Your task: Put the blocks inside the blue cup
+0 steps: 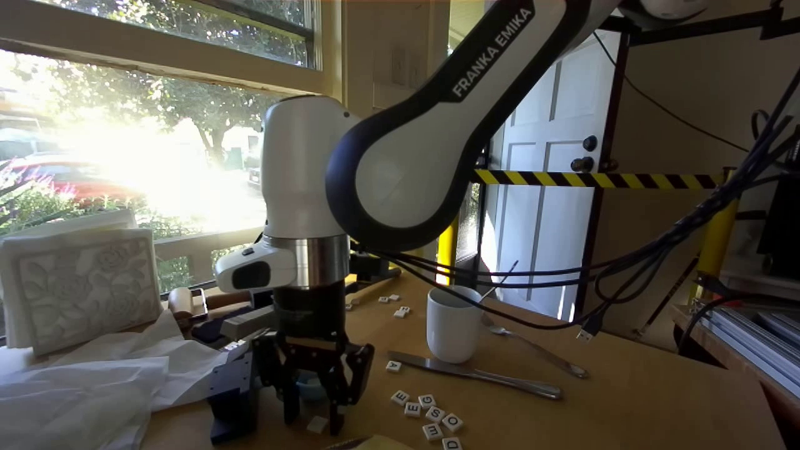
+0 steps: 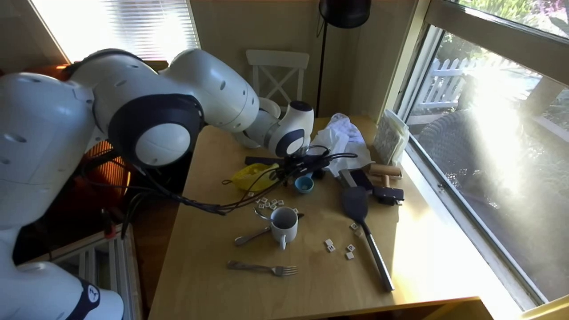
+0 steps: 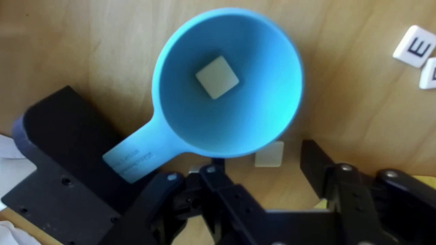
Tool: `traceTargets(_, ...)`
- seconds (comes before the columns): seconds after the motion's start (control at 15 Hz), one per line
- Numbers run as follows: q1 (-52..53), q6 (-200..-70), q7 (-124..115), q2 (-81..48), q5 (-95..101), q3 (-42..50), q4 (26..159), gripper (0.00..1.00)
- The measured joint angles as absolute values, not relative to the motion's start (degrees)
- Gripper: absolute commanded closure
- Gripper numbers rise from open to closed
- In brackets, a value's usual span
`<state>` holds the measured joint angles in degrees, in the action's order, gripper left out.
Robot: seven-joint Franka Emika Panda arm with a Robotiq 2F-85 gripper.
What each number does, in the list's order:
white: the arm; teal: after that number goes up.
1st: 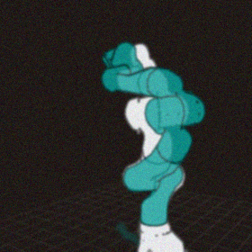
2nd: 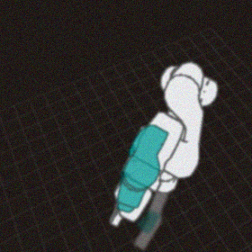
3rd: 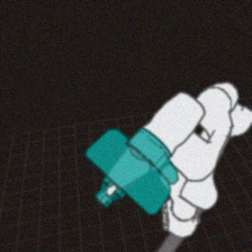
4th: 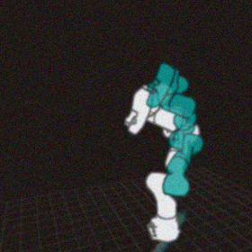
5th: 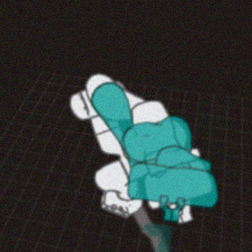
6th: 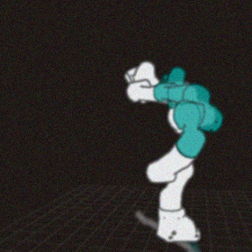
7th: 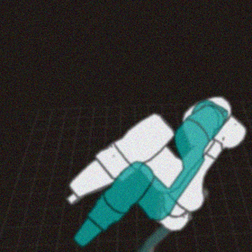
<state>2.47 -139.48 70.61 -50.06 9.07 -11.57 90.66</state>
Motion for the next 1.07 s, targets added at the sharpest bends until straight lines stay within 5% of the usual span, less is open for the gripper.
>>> traceTargets(0.27, 2.5, -139.5, 71.3, -50.1, 9.1, -11.6, 90.2, 0.98)
traceTargets(1.07, 1.9, -136.3, 69.6, -44.9, 7.7, -12.4, 89.6, 0.95)
